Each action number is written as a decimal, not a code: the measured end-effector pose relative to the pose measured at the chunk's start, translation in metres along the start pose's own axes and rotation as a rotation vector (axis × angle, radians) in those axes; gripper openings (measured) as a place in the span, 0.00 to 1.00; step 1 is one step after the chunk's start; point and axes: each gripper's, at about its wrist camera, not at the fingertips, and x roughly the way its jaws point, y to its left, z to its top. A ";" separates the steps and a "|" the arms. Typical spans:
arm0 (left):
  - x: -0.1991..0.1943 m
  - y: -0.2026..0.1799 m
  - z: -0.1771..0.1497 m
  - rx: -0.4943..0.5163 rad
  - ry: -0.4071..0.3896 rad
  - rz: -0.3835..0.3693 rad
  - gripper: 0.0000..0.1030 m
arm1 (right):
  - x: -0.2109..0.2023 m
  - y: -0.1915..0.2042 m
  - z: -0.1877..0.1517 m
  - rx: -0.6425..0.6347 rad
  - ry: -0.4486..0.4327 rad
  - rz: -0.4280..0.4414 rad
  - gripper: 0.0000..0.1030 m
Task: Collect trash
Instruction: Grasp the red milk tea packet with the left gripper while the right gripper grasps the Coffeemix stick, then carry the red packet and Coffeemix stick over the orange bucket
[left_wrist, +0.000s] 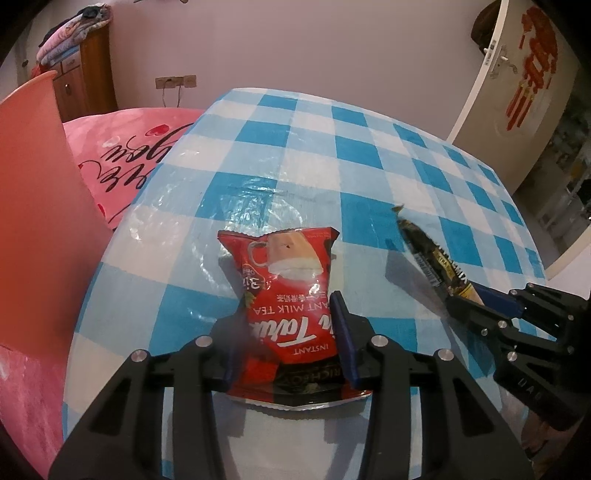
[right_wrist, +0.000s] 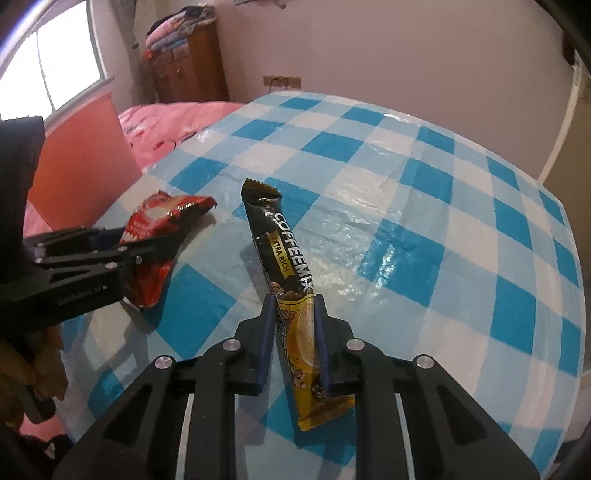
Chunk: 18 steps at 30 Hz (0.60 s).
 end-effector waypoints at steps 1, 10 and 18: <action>-0.003 0.000 -0.001 0.002 -0.007 -0.003 0.42 | -0.003 0.000 -0.001 0.009 -0.007 -0.001 0.21; -0.032 0.001 -0.003 0.020 -0.067 -0.040 0.41 | -0.029 -0.001 -0.009 0.125 -0.048 0.046 0.20; -0.063 0.002 0.000 0.035 -0.127 -0.070 0.41 | -0.055 -0.002 -0.010 0.231 -0.076 0.125 0.20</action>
